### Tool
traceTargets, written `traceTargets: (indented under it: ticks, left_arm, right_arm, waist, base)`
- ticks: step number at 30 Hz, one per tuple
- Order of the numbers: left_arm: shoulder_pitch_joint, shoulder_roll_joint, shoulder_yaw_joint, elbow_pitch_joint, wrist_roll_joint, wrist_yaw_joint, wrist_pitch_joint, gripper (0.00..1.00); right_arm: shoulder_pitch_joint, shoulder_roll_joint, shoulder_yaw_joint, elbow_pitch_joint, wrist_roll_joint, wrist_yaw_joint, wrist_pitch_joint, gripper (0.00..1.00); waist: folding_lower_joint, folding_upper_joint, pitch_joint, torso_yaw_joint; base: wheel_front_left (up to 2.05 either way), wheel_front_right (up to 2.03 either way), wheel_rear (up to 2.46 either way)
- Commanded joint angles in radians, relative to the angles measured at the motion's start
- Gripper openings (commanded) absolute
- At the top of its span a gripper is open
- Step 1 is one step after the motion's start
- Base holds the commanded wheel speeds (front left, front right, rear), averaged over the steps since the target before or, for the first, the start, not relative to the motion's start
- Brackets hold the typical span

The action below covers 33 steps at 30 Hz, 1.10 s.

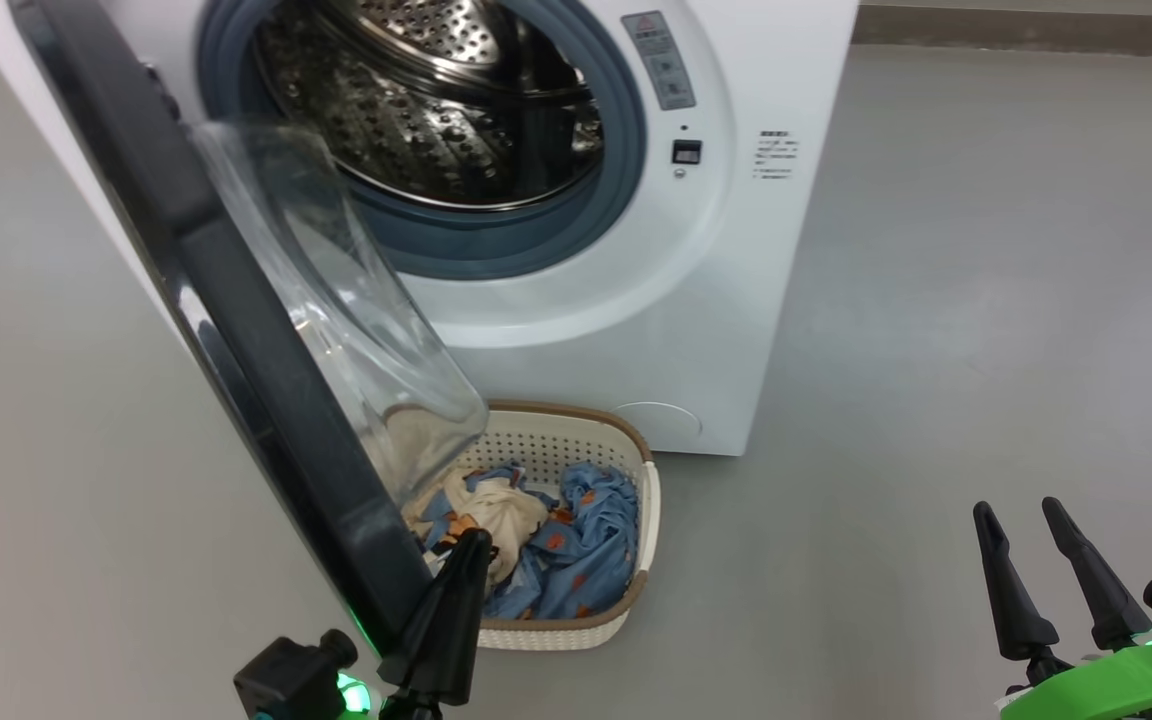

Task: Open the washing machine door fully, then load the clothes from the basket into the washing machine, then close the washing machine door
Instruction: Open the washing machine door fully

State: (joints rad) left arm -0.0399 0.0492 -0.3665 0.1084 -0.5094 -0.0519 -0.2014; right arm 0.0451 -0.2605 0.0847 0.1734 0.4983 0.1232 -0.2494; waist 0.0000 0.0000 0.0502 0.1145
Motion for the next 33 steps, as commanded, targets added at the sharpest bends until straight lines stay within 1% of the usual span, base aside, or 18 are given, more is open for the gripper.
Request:
traceTargets:
  ticks: [1,14,17,22,33]
  left_arm:
    - [-0.028,0.026,0.055,-0.026,0.000,0.018,-0.009,0.00]
    - [-0.006,0.046,0.058,-0.051,0.001,0.035,-0.008,0.00]
    - [-0.006,0.050,0.059,-0.053,0.000,0.040,-0.008,0.00]
    - [-0.005,0.054,0.068,-0.053,-0.004,0.049,-0.009,0.00]
    - [0.011,0.075,0.100,-0.071,-0.002,0.093,-0.009,0.00]
  right_arm:
    - [-0.035,-0.027,0.009,-0.026,-0.011,0.008,-0.012,1.00]
    - [-0.042,-0.036,0.011,-0.031,-0.012,0.008,-0.012,1.00]
    - [-0.046,-0.039,0.008,-0.031,-0.012,0.008,-0.012,1.00]
    - [-0.050,-0.041,0.004,-0.030,-0.011,0.008,-0.012,1.00]
    - [-0.050,-0.043,0.009,-0.028,-0.011,0.008,-0.012,1.00]
  waist:
    - [0.0000,0.0000,0.002,0.018]
    - [0.0000,0.0000,0.014,0.129]
    - [0.0000,0.0000,0.019,0.165]
    - [0.0000,0.0000,0.024,0.199]
    - [0.0000,0.0000,0.032,0.274]
  base:
    - [0.00,0.00,0.00]
    - [0.00,0.00,0.00]
    - [0.00,0.00,0.00]
    - [0.00,0.00,0.00]
    - [0.00,0.00,0.00]
